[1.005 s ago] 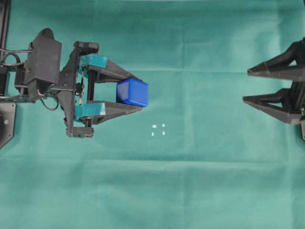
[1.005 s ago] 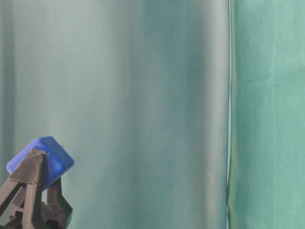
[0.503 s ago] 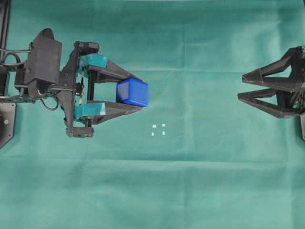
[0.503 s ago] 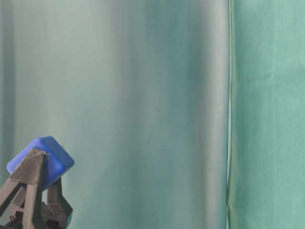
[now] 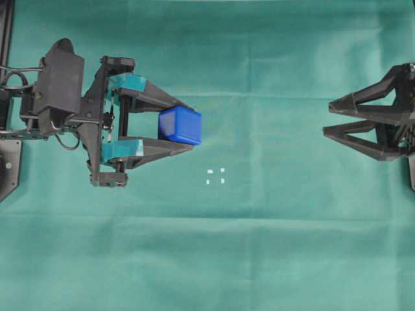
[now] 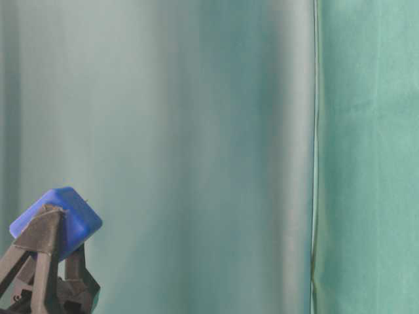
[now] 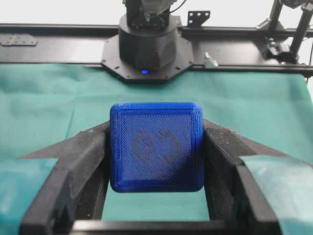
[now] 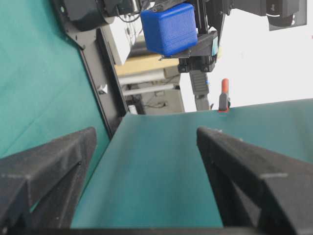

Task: Handover the blue block to the right arm after grasping it with the left arm, then place it in the designated position.
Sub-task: 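Rotate the open right gripper to face the held cube, then move the right gripper toward the left gripper around the cube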

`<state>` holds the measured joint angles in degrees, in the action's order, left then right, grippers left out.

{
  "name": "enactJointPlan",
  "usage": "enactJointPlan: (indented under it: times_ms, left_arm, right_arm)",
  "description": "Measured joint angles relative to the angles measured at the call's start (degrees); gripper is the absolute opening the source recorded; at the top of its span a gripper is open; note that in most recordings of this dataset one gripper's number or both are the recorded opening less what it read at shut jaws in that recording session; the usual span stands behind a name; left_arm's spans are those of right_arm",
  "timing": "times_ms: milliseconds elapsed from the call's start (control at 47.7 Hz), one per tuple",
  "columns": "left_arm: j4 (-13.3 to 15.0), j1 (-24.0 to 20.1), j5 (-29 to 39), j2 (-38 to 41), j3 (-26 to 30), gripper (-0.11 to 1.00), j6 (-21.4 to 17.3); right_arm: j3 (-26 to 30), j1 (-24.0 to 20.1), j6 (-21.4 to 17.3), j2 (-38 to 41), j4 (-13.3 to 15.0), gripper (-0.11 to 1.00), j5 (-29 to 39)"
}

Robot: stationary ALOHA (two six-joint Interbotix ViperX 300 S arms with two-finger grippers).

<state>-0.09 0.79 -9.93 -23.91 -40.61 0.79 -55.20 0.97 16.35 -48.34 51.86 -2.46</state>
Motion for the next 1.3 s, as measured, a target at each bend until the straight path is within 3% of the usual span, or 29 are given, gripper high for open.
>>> enactJointPlan:
  times_ms: [984, 1299]
  left_arm:
    - [0.0, 0.0, 0.0, 0.0, 0.0, 0.47, 0.0]
    - [0.0, 0.0, 0.1, 0.0, 0.0, 0.47, 0.0]
  right_arm:
    - [0.0, 0.0, 0.0, 0.1, 0.0, 0.90, -0.4]
    - [2.7, 0.0, -0.1, 4.7, 0.0, 0.90, -2.0]
